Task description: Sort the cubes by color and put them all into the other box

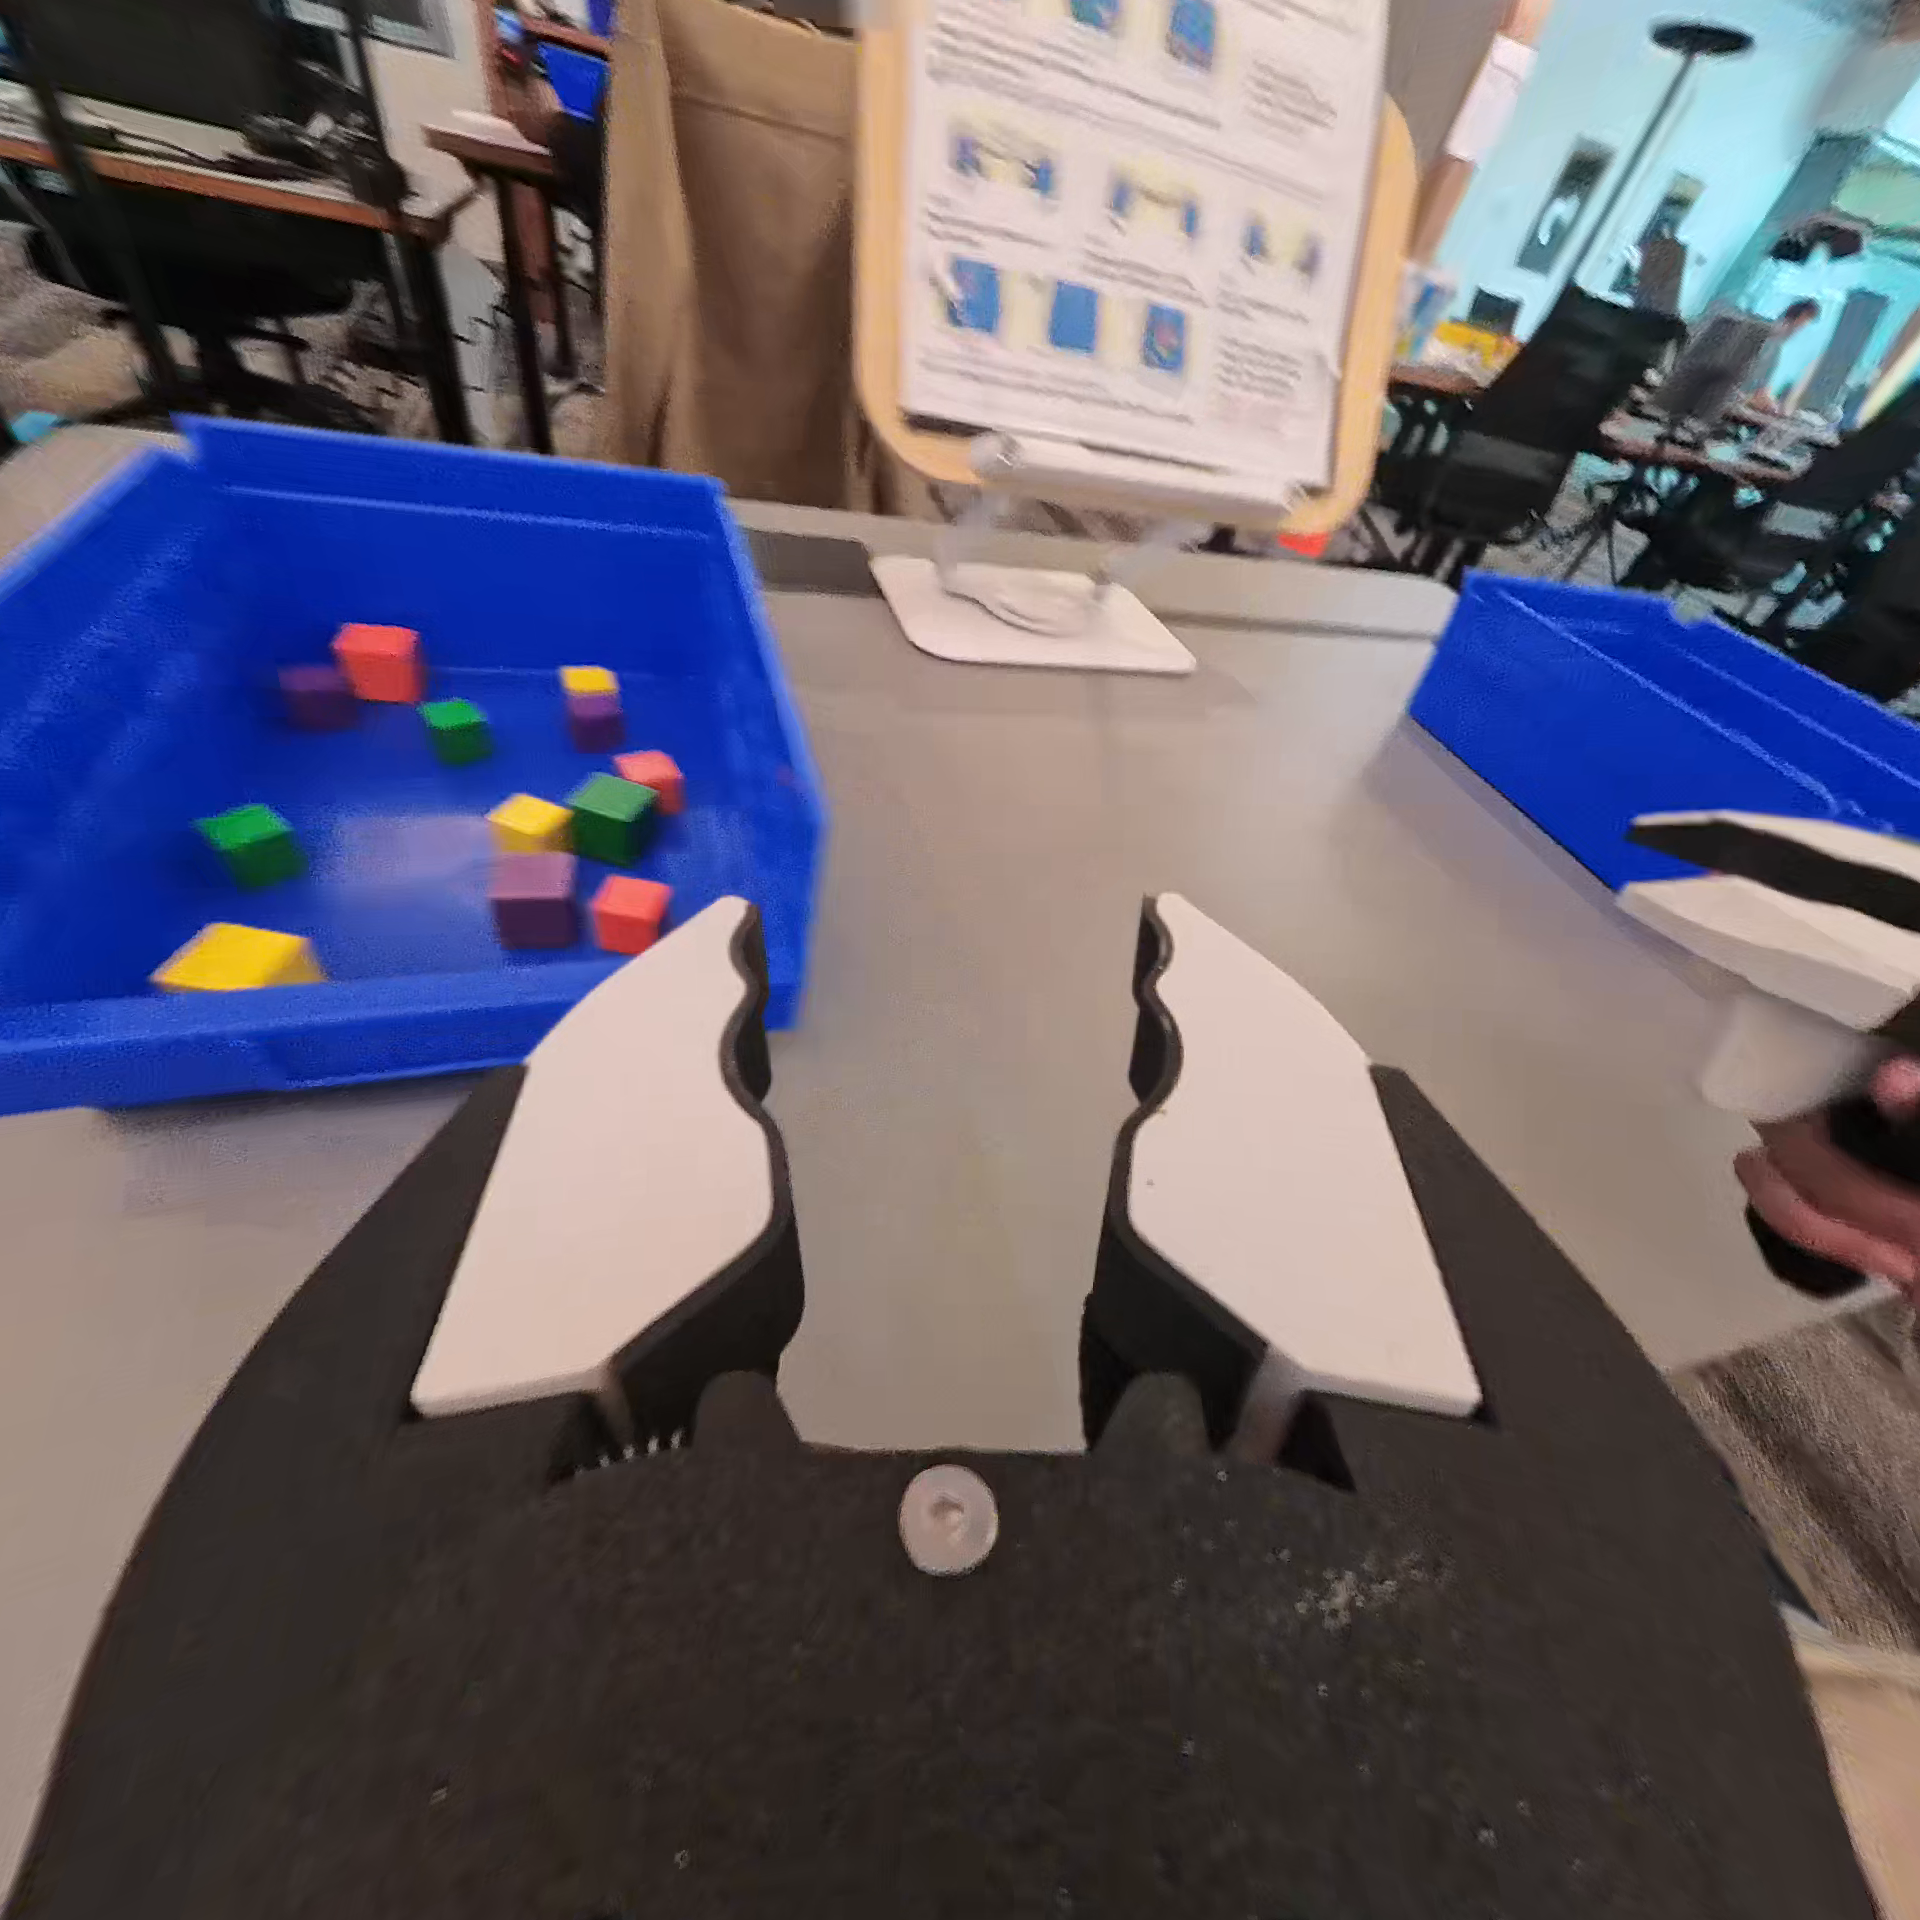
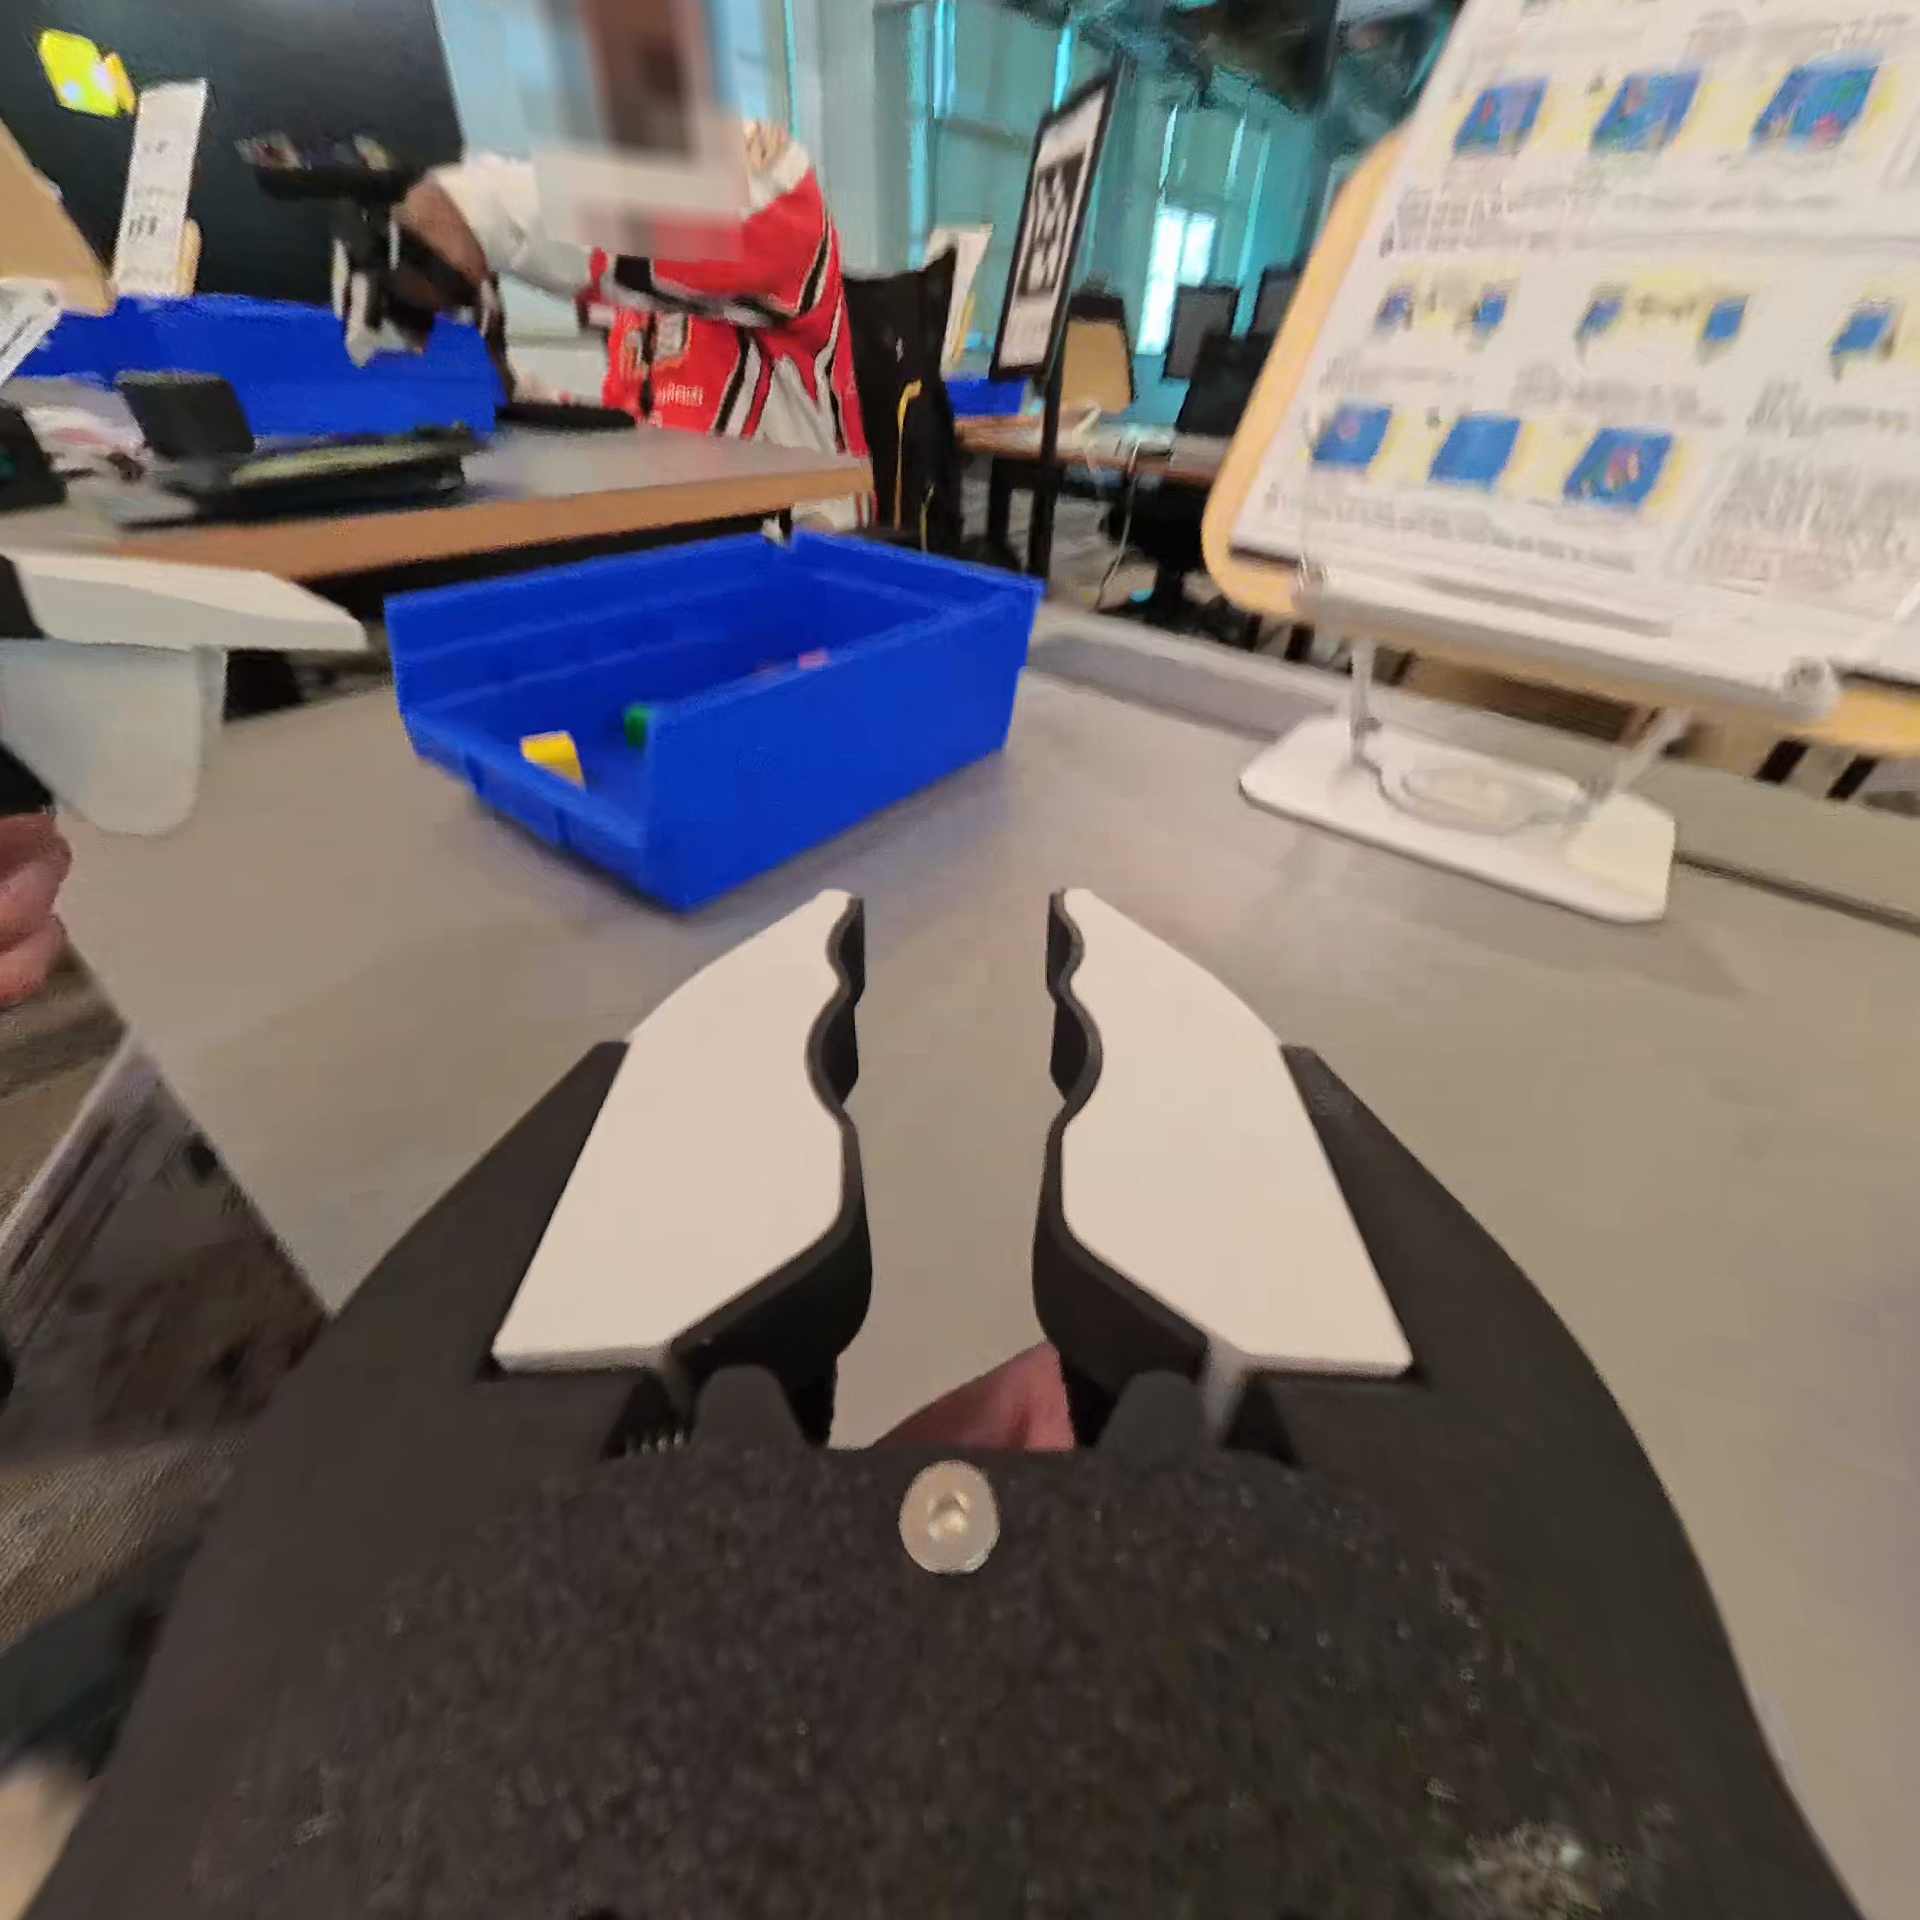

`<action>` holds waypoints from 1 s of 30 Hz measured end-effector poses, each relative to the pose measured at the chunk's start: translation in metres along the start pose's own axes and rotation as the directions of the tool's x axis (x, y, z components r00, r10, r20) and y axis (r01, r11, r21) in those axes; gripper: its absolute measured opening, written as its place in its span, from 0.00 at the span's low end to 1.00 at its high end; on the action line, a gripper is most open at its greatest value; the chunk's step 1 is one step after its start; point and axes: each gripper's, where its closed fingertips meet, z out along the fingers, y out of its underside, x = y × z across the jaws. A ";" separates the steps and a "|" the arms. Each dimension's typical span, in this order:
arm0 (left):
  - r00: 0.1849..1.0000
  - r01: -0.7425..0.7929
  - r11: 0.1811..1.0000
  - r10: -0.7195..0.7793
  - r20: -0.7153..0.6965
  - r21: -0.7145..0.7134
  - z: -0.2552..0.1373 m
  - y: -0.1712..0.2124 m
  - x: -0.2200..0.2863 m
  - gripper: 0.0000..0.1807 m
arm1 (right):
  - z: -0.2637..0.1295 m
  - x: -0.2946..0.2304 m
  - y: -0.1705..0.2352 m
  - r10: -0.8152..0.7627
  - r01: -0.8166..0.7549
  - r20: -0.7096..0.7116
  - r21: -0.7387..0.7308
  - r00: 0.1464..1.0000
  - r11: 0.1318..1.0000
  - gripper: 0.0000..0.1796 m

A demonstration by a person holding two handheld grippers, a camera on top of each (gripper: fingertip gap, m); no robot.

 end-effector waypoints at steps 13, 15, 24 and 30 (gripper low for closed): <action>0.996 -0.069 0.994 0.074 0.058 -0.089 0.032 0.064 0.043 0.36 | -0.094 0.130 0.048 0.151 -0.155 -0.165 -0.011 0.975 0.988 0.29; 0.991 -0.091 0.989 0.101 0.083 -0.117 0.035 0.071 0.038 0.36 | -0.088 0.137 0.049 0.119 -0.128 -0.191 -0.034 0.974 0.991 0.30; 0.993 -0.081 0.993 0.088 0.084 -0.084 0.064 0.050 0.032 0.35 | -0.059 0.157 0.054 0.075 -0.099 -0.259 -0.083 0.963 0.992 0.31; 0.992 -0.117 0.990 0.121 0.041 -0.085 0.072 0.045 0.036 0.35 | -0.061 0.158 0.051 0.031 -0.049 -0.268 -0.060 0.963 0.997 0.32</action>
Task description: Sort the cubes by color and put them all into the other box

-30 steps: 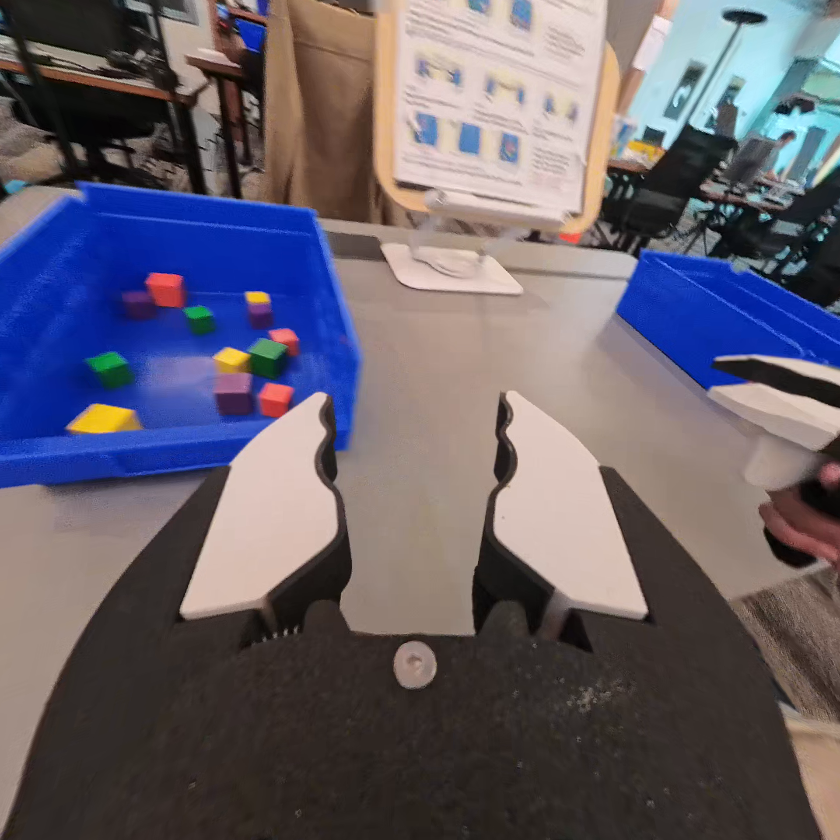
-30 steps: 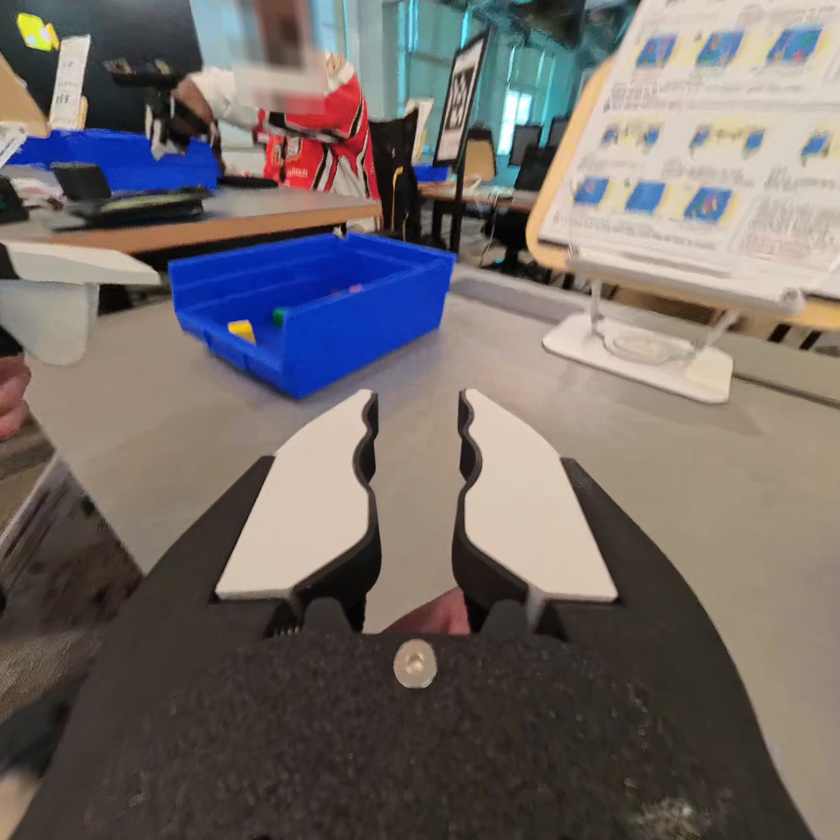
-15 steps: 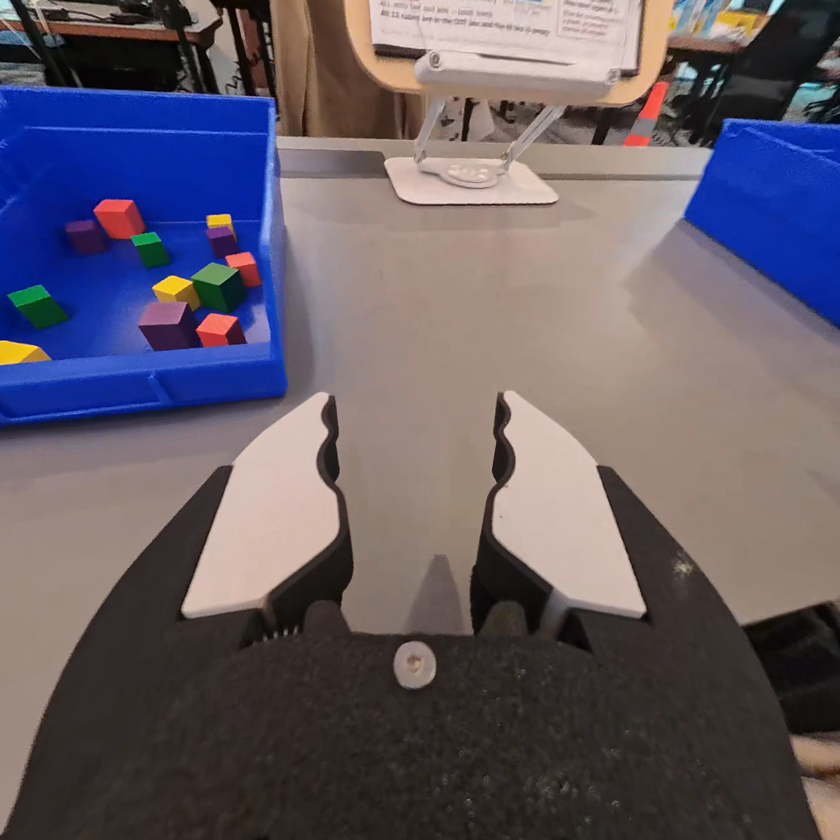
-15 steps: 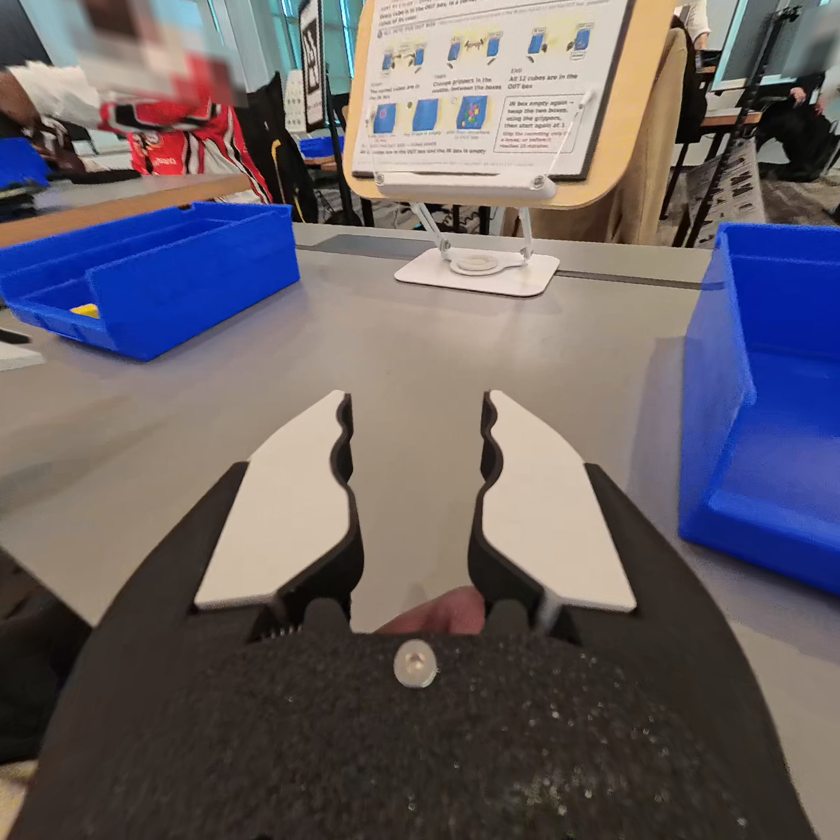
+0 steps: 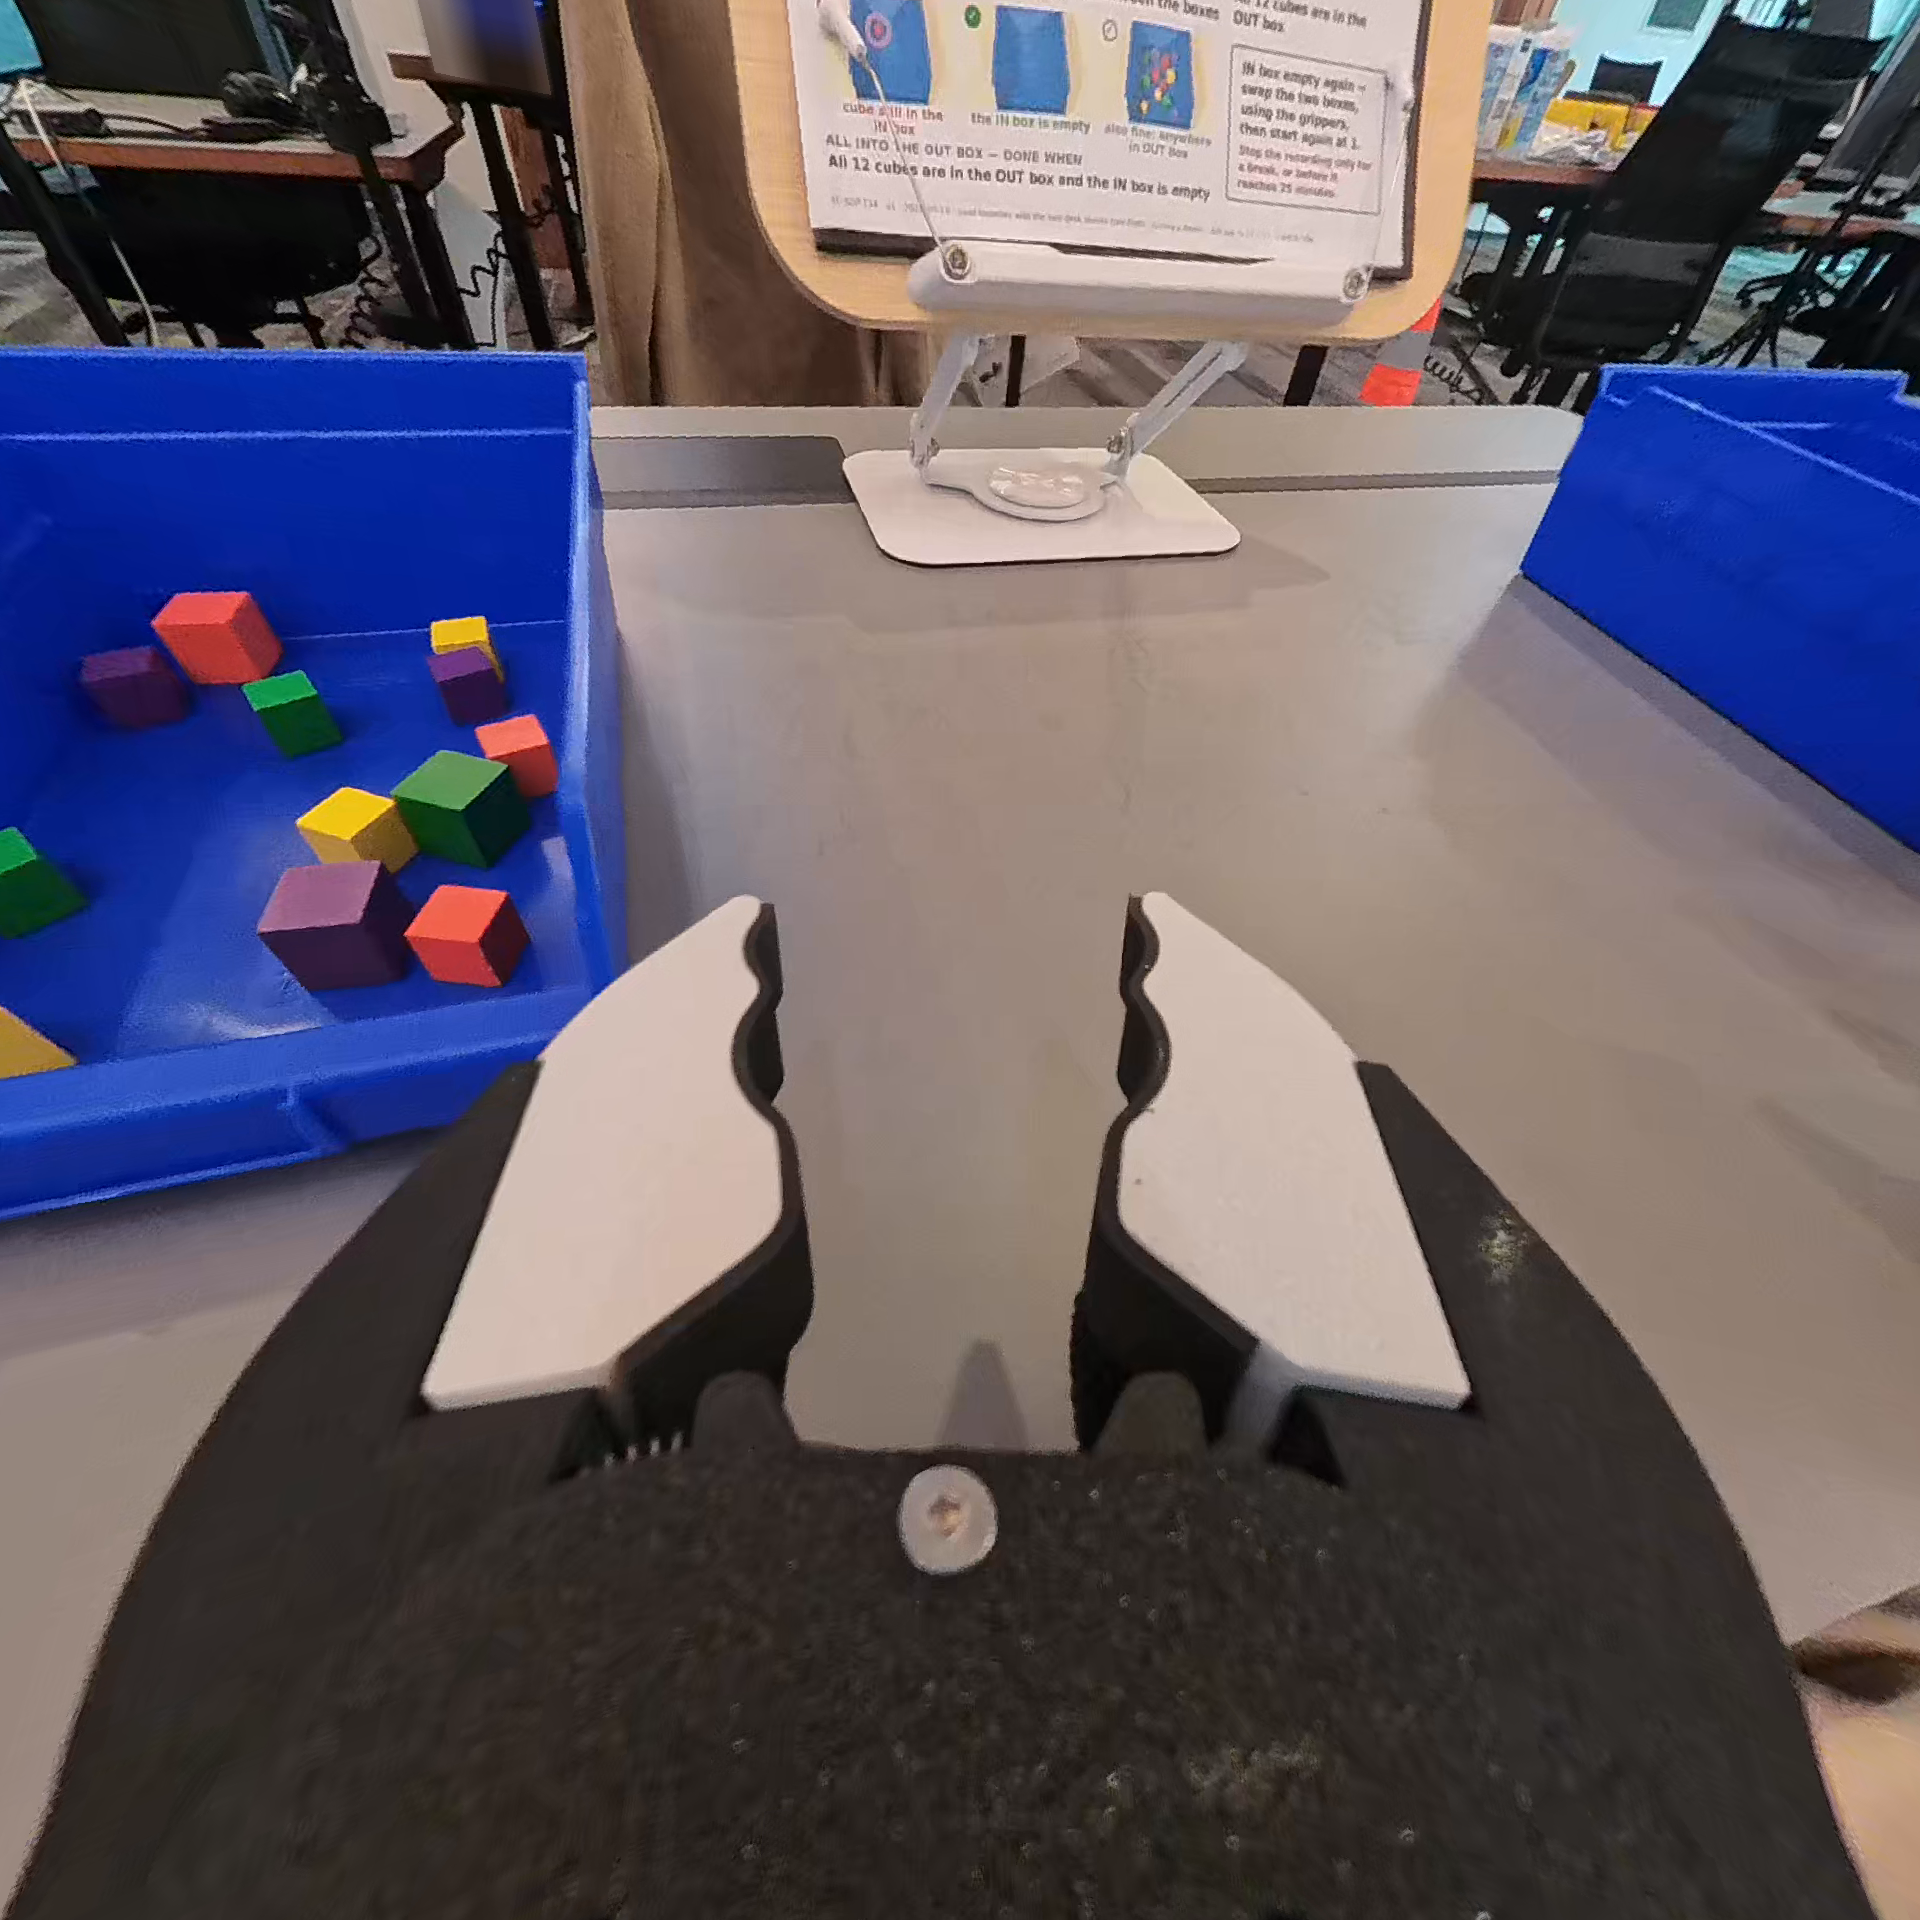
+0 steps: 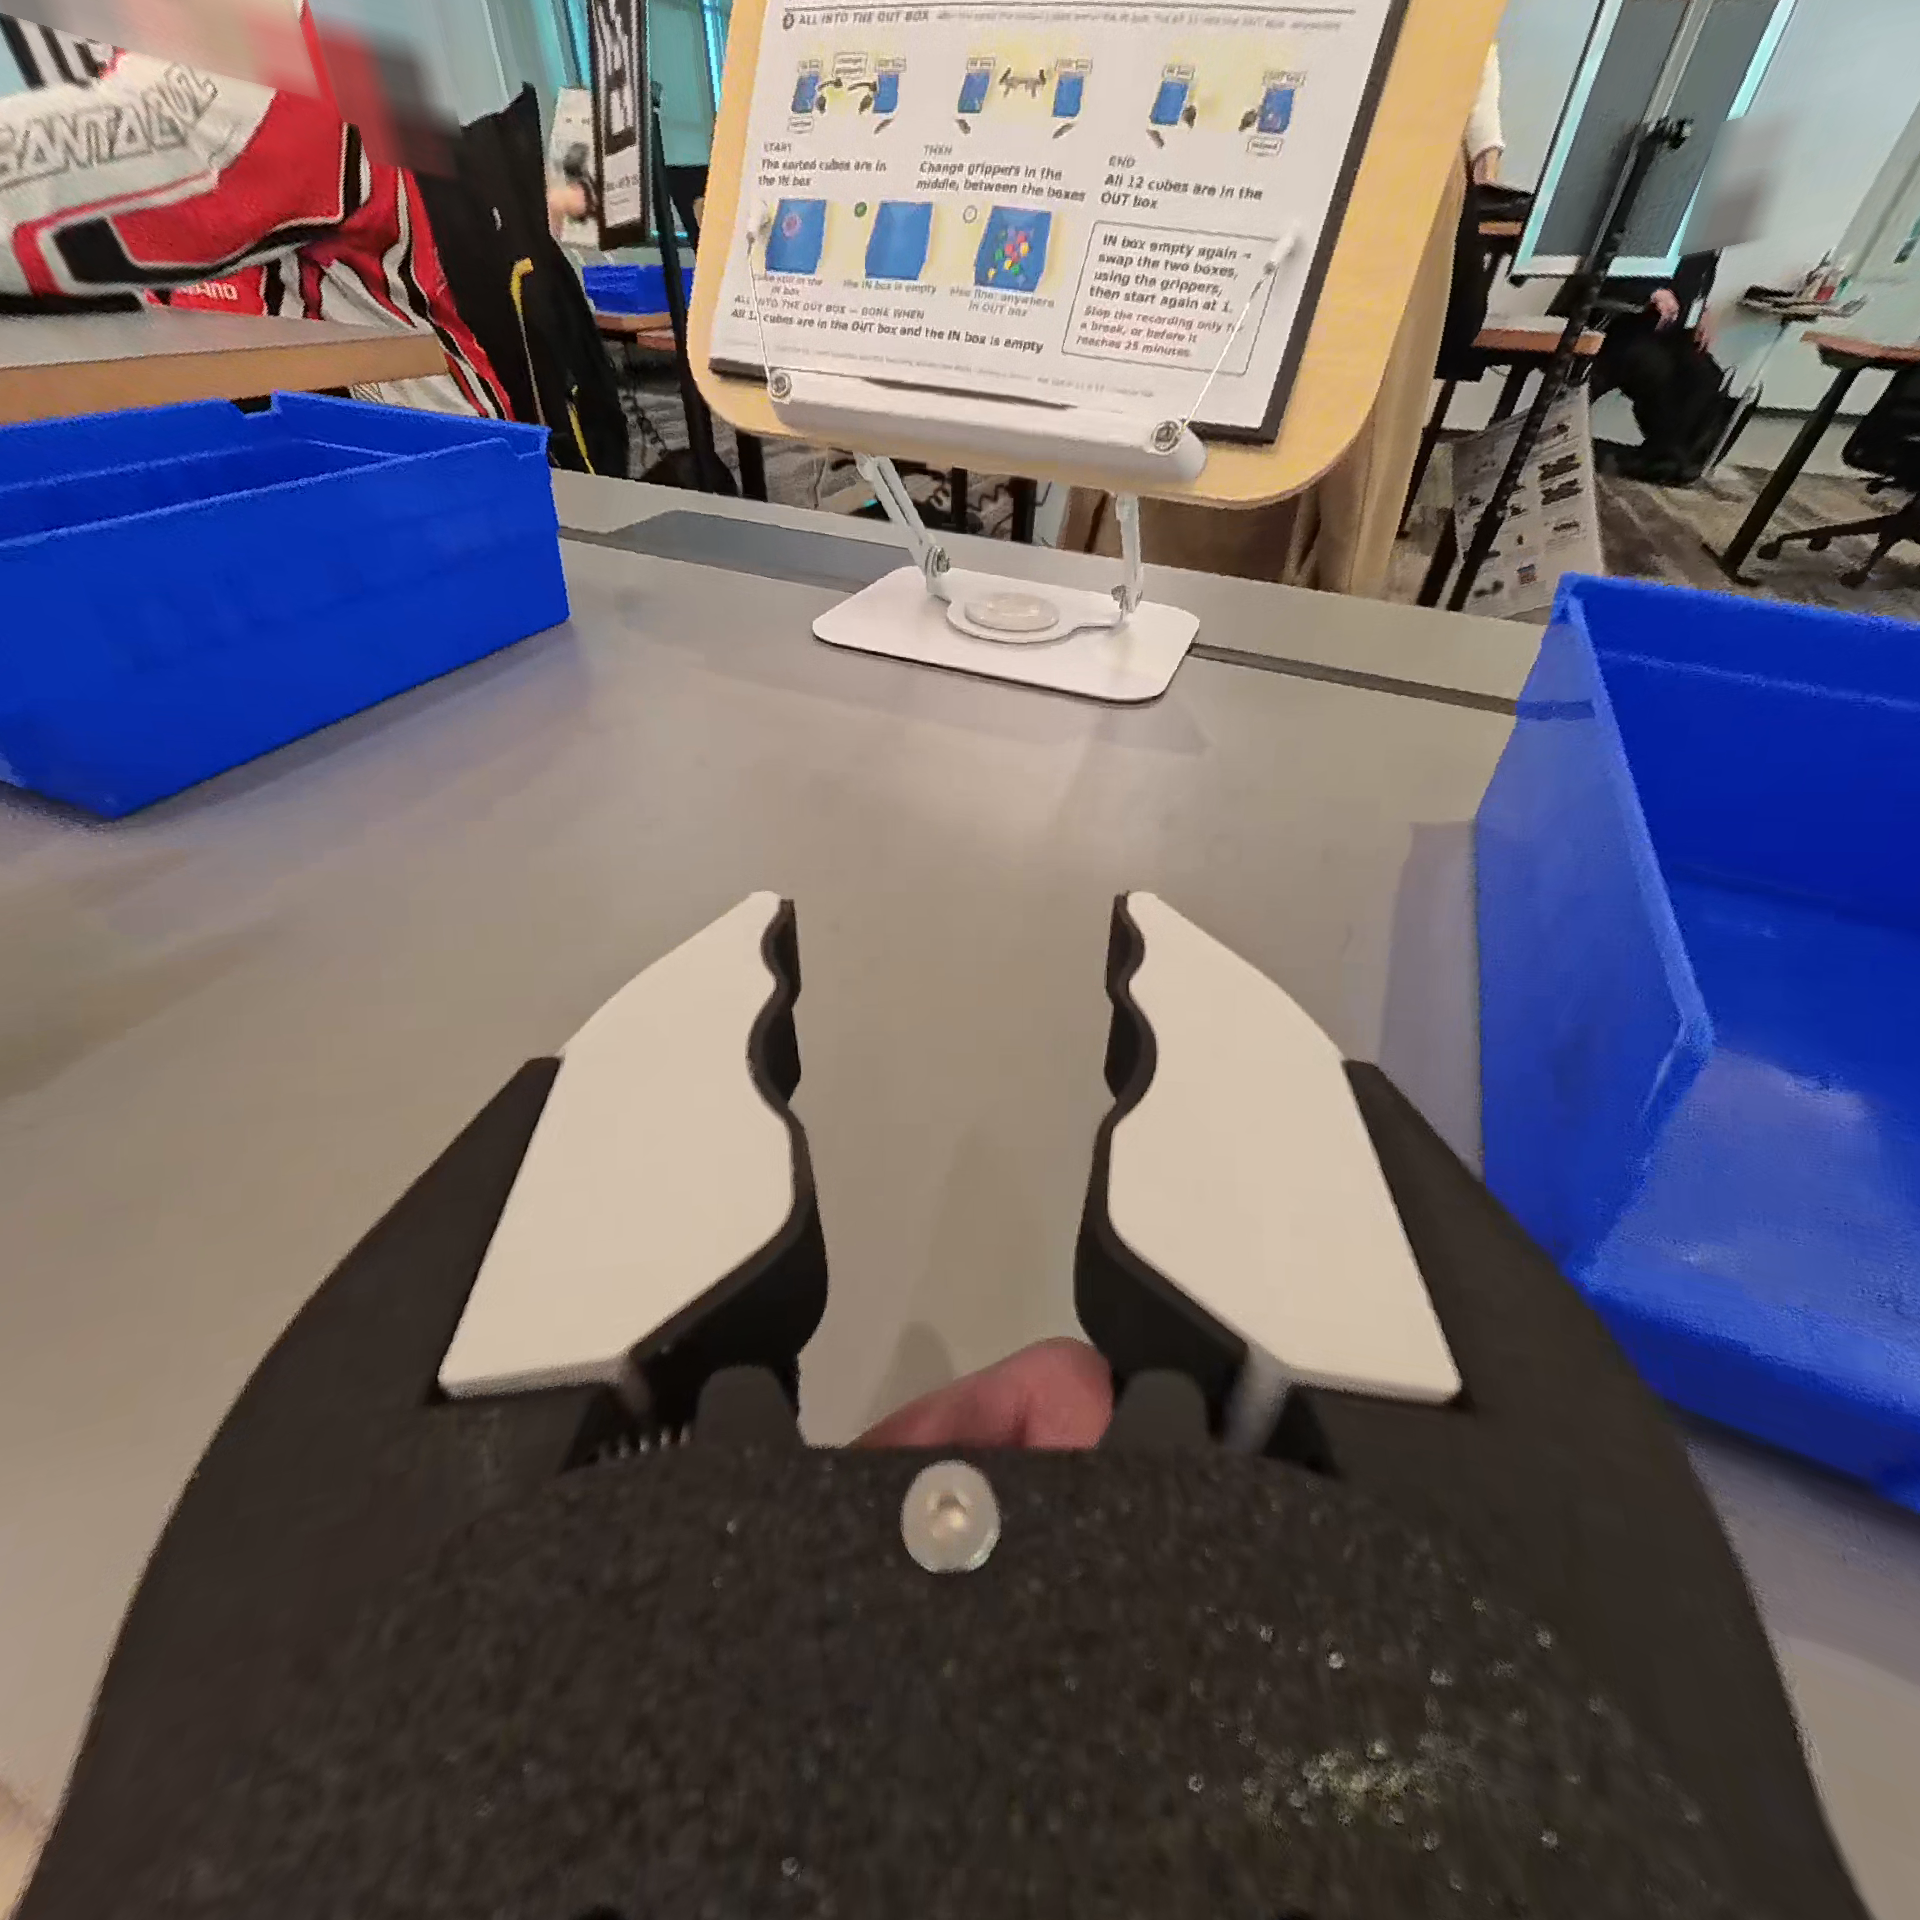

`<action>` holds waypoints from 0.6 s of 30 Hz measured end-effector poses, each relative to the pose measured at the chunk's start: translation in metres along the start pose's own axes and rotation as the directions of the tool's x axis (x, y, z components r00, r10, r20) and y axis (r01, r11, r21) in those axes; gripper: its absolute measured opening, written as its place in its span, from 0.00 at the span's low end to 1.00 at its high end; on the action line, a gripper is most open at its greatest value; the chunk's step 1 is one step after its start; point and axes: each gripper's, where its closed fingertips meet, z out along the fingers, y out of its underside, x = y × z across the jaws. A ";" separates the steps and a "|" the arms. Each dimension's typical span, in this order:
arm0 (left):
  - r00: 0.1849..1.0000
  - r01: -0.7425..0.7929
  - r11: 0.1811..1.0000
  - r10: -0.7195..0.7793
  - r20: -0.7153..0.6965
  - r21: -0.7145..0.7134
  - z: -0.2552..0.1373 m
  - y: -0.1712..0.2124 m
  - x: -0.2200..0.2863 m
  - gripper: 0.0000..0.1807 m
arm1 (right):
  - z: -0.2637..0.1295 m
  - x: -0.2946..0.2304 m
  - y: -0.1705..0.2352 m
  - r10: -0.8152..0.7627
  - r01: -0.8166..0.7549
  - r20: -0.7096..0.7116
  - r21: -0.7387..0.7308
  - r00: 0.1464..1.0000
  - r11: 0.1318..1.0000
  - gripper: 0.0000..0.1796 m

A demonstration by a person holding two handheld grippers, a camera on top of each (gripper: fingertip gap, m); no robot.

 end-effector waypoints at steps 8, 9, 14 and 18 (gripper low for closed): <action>0.999 0.014 1.000 -0.014 -0.035 -0.022 0.002 0.007 0.006 0.34 | -0.002 0.004 0.009 0.070 -0.070 0.027 -0.006 0.997 0.998 0.31; 0.999 0.009 1.000 -0.010 -0.041 -0.027 0.003 0.008 0.007 0.34 | -0.003 0.004 0.007 0.074 -0.074 0.027 0.002 0.997 0.997 0.30; 0.999 -0.007 0.999 0.004 -0.048 -0.054 0.007 0.013 0.007 0.34 | 0.000 0.003 0.012 0.068 -0.068 0.021 -0.016 0.997 0.998 0.30; 0.998 0.006 0.998 -0.009 -0.054 -0.064 0.007 0.014 0.003 0.34 | -0.002 -0.001 0.011 0.073 -0.073 0.031 -0.009 0.997 0.997 0.30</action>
